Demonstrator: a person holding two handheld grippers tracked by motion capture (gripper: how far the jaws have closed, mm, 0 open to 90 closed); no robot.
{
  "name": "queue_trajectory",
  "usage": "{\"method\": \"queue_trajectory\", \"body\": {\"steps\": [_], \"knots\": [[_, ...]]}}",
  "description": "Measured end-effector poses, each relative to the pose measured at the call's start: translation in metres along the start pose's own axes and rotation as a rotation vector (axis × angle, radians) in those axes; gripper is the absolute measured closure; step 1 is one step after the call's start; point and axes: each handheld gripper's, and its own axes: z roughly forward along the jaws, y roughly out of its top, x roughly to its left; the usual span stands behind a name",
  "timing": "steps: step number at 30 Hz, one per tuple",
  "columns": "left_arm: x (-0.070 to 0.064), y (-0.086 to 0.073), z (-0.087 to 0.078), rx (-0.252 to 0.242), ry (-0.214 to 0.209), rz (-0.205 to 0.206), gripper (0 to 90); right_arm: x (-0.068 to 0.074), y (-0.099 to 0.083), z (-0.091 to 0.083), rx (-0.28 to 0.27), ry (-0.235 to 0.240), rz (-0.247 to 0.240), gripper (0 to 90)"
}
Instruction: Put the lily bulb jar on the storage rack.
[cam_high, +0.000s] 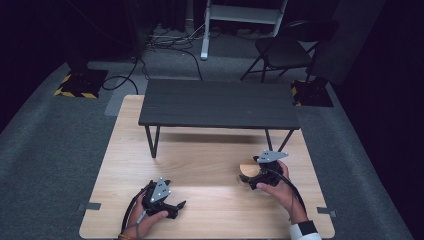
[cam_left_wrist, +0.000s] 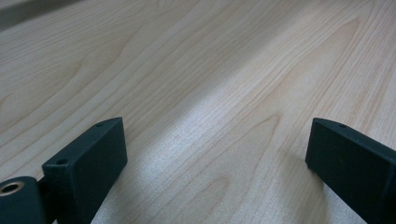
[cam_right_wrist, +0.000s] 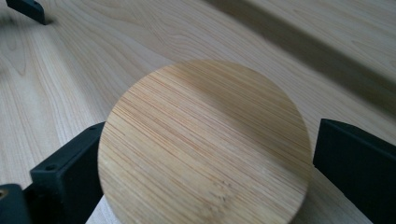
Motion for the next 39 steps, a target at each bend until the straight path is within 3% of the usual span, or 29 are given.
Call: {"method": "queue_trajectory", "body": {"steps": [3, 7, 9, 14, 21, 26, 31, 39], "knots": [[0.0, 0.0, 0.0, 0.0, 0.0, 0.0, 5.3, 0.0, -0.001, 0.006, 0.011, 0.007, -0.003, 7.2], [0.0, 0.0, 0.0, 0.0, 0.0, 0.0, 5.3, -0.001, -0.004, 0.009, 0.019, 0.026, 0.001, 23.4], [0.0, 0.0, 0.0, 0.0, 0.0, 0.0, 5.3, 0.004, -0.002, 0.009, 0.027, 0.002, -0.004, 24.1], [0.0, 0.0, 0.0, 0.0, 0.0, 0.0, 5.3, 0.011, 0.007, 0.003, 0.049, -0.005, -0.005, 24.3], [0.0, 0.0, 0.0, 0.0, 0.0, 0.0, 5.3, 0.02, 0.045, -0.028, 0.051, 0.003, -0.031, 24.5], [0.0, 0.0, 0.0, 0.0, 0.0, 0.0, 5.3, 0.02, 0.072, -0.051, 0.006, 0.031, -0.053, 24.5], [0.0, 0.0, 0.0, 0.001, 0.001, -0.001, 5.2, 0.021, 0.109, -0.066, -0.002, 0.026, -0.078, 24.5], [0.0, 0.0, 0.0, 0.001, 0.001, -0.001, 5.2, 0.021, 0.151, -0.081, -0.011, 0.043, -0.088, 24.5]]}}
